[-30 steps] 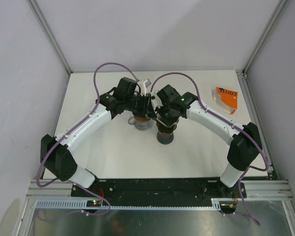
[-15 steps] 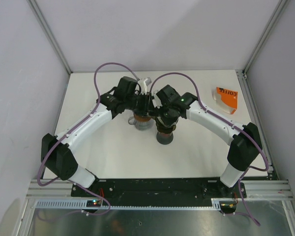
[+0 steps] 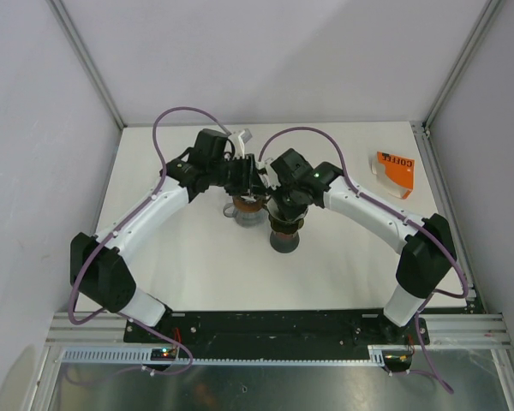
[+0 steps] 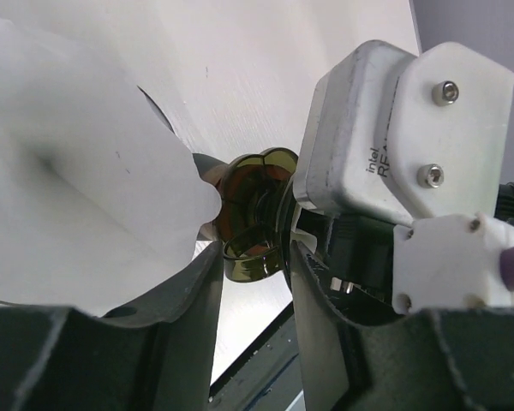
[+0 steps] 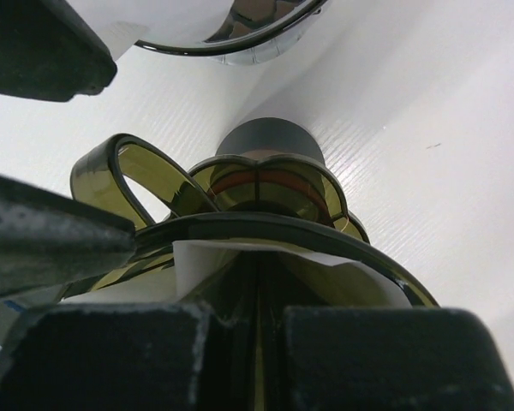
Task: Place the coffee filter in the dripper
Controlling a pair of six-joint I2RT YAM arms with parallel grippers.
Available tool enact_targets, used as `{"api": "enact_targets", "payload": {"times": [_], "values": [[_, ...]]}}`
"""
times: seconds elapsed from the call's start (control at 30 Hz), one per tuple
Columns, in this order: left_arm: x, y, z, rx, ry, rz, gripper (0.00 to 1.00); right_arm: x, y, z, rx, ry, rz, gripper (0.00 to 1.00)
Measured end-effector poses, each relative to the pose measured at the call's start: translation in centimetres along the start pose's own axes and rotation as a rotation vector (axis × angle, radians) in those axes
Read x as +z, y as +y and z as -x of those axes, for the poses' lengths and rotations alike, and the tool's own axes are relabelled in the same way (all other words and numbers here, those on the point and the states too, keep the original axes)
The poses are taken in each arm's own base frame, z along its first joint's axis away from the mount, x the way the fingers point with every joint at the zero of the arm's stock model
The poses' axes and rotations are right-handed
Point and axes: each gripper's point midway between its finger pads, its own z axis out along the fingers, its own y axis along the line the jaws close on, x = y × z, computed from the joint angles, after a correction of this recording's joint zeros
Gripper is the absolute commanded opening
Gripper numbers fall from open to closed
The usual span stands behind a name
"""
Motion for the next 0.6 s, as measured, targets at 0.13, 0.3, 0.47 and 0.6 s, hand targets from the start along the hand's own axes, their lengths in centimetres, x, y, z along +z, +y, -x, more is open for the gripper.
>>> {"api": "enact_targets", "payload": {"times": [0.13, 0.3, 0.47, 0.6], "values": [[0.0, -0.2, -0.1, 0.0, 0.005, -0.011, 0.42, 0.0, 0.0, 0.0, -0.001, -0.002, 0.0, 0.0], [0.0, -0.6, -0.3, 0.002, 0.014, -0.029, 0.43, -0.3, 0.0, 0.2, -0.001, -0.011, 0.0, 0.0], [-0.1, -1.0, -0.3, 0.009, 0.016, -0.045, 0.42, -0.6, 0.0, 0.5, -0.002, -0.018, -0.003, 0.0], [-0.1, -1.2, -0.6, 0.015, 0.015, -0.054, 0.42, -0.8, 0.0, 0.7, -0.002, -0.025, -0.005, 0.0]]}}
